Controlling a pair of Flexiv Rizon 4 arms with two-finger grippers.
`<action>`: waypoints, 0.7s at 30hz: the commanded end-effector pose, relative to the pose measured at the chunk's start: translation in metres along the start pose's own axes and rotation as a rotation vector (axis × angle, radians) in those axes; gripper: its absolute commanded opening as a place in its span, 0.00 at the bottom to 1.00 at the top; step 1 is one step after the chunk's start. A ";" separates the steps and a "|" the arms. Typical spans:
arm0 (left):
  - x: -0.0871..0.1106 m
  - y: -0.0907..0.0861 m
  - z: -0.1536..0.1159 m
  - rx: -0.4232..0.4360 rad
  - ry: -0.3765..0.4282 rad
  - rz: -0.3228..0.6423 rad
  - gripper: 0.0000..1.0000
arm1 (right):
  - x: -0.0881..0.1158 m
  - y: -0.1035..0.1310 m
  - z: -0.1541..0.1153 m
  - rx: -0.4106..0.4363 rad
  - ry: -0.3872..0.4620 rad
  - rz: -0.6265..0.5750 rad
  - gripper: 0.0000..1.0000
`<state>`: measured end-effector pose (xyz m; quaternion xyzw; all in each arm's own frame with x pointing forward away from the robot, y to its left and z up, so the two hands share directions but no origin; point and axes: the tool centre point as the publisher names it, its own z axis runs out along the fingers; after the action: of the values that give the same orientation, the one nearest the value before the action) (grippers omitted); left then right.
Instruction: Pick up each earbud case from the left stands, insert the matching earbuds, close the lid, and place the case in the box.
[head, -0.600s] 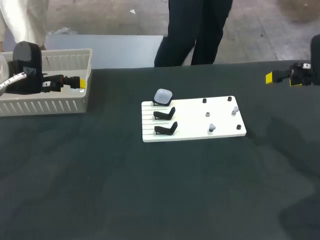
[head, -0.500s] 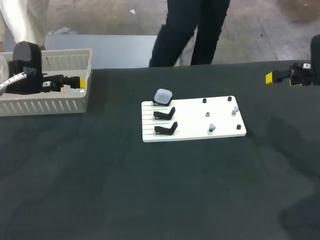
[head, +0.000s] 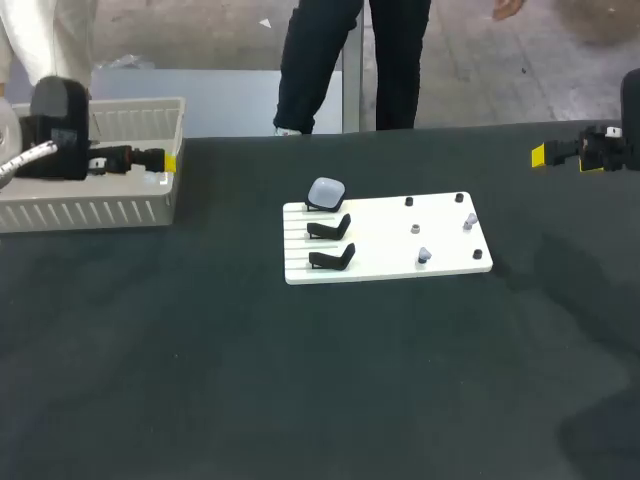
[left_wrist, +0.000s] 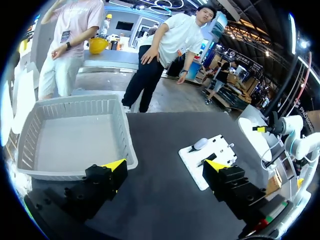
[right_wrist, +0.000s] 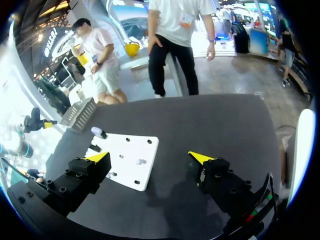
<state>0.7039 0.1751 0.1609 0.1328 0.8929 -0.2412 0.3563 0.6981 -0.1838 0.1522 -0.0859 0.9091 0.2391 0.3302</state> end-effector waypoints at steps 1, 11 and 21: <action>-0.003 0.004 0.007 0.329 -0.297 0.538 1.00 | 0.000 -0.001 0.000 -0.001 -0.001 -0.001 1.00; -0.012 -0.006 0.016 0.471 -0.320 0.971 1.00 | 0.000 -0.001 0.000 -0.001 -0.001 -0.001 1.00; -0.012 -0.006 0.016 0.471 -0.320 0.971 1.00 | 0.000 -0.001 0.000 -0.001 -0.001 -0.001 1.00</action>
<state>0.7182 0.1545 0.1628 0.4230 0.7673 -0.1936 0.4414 0.6981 -0.1838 0.1522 -0.0858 0.9091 0.2391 0.3302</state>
